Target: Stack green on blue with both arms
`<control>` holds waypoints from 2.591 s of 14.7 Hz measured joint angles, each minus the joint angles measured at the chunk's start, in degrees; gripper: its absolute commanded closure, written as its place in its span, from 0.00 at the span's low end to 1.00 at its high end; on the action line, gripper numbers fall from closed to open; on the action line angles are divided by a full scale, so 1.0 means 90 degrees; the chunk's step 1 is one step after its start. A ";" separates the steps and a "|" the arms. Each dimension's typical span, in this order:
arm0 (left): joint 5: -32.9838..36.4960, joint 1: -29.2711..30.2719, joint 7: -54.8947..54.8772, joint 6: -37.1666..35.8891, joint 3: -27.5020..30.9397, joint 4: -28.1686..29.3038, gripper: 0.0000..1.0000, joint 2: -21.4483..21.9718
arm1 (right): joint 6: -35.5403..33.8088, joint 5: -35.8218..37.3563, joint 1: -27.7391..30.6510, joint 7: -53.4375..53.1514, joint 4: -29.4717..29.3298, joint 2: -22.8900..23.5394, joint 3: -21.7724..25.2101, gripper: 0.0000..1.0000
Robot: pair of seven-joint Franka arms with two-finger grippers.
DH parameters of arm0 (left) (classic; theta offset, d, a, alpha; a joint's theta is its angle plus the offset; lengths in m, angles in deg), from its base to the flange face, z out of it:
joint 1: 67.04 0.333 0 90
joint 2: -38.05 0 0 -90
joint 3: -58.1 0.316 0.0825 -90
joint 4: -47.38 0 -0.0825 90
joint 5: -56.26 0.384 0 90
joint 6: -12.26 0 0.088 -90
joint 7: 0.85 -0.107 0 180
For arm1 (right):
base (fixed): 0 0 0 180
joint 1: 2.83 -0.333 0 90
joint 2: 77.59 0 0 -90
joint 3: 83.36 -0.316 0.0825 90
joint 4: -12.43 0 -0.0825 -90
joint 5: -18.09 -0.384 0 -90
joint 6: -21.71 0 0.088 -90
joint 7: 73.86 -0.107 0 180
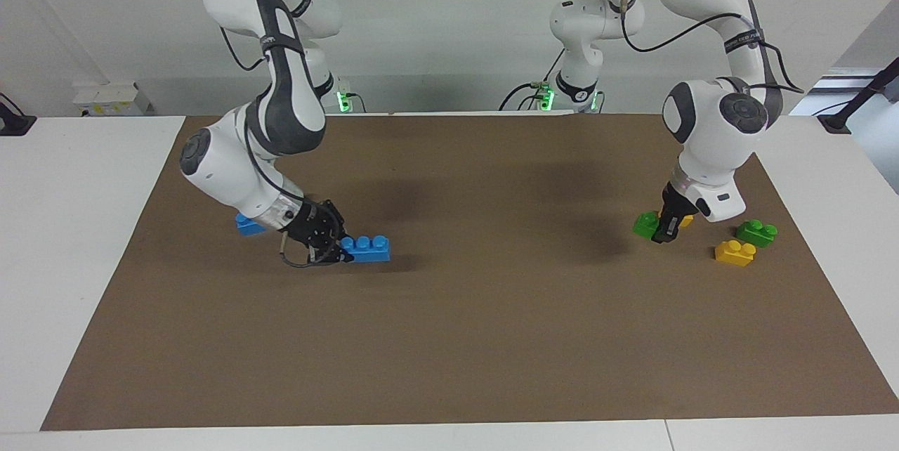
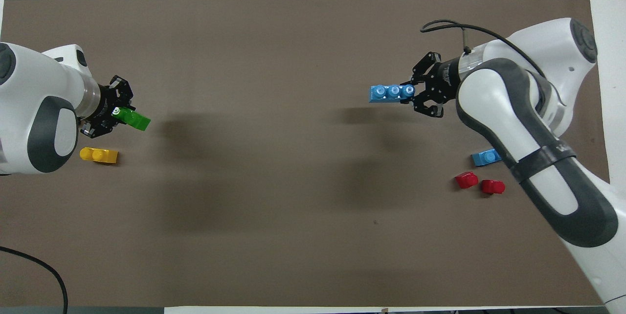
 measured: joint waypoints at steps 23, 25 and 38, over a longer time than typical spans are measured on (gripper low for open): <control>0.0270 -0.3439 0.6988 0.0782 -0.0036 0.0560 1.00 0.0308 | 0.2766 -0.0029 -0.2464 -0.0812 0.1043 0.0482 0.0004 1.00; 0.0282 -0.3477 0.7181 0.1034 -0.0031 0.0560 1.00 0.0106 | 0.2767 -0.0034 -0.2464 -0.0813 0.1047 0.0482 0.0005 1.00; 0.0775 -0.3688 0.8055 0.1721 -0.0025 0.0426 1.00 -0.0485 | 0.2777 -0.0039 -0.2459 -0.0838 0.1068 0.0487 0.0015 1.00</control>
